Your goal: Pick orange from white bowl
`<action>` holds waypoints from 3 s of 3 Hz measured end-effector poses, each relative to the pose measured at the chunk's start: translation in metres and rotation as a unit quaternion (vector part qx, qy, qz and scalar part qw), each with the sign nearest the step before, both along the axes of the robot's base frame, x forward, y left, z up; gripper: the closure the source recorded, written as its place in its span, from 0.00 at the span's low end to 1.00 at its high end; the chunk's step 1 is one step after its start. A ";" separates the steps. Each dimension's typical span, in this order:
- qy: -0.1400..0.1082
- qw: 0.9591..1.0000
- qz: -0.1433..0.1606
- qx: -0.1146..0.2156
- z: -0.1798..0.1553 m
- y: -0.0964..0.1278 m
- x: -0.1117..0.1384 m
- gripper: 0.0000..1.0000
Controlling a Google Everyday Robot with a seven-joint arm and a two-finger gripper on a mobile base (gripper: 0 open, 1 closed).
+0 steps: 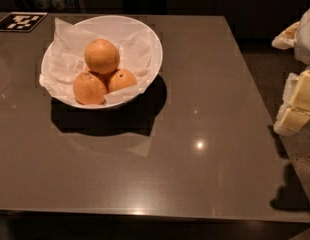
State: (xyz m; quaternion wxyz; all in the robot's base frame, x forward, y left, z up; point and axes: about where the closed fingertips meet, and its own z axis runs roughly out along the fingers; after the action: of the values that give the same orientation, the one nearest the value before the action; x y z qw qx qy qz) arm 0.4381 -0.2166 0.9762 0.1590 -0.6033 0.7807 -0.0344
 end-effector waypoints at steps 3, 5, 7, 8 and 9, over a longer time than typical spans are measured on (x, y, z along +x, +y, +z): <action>0.008 1.000 0.000 -0.016 0.016 0.019 0.021 0.00; -0.004 0.999 0.029 -0.031 0.033 0.056 0.051 0.00; -0.042 0.995 0.092 -0.021 0.054 0.131 0.106 0.00; -0.051 0.994 0.093 -0.020 0.053 0.137 0.112 0.00; -0.048 0.992 0.114 -0.030 0.045 0.163 0.130 0.00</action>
Offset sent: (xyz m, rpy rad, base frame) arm 0.0065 0.0073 0.0045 -0.0076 0.0322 -0.0117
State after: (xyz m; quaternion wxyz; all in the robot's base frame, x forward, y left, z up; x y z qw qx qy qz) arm 0.5677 -0.0534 1.0208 0.1805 -0.6903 0.6973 -0.0684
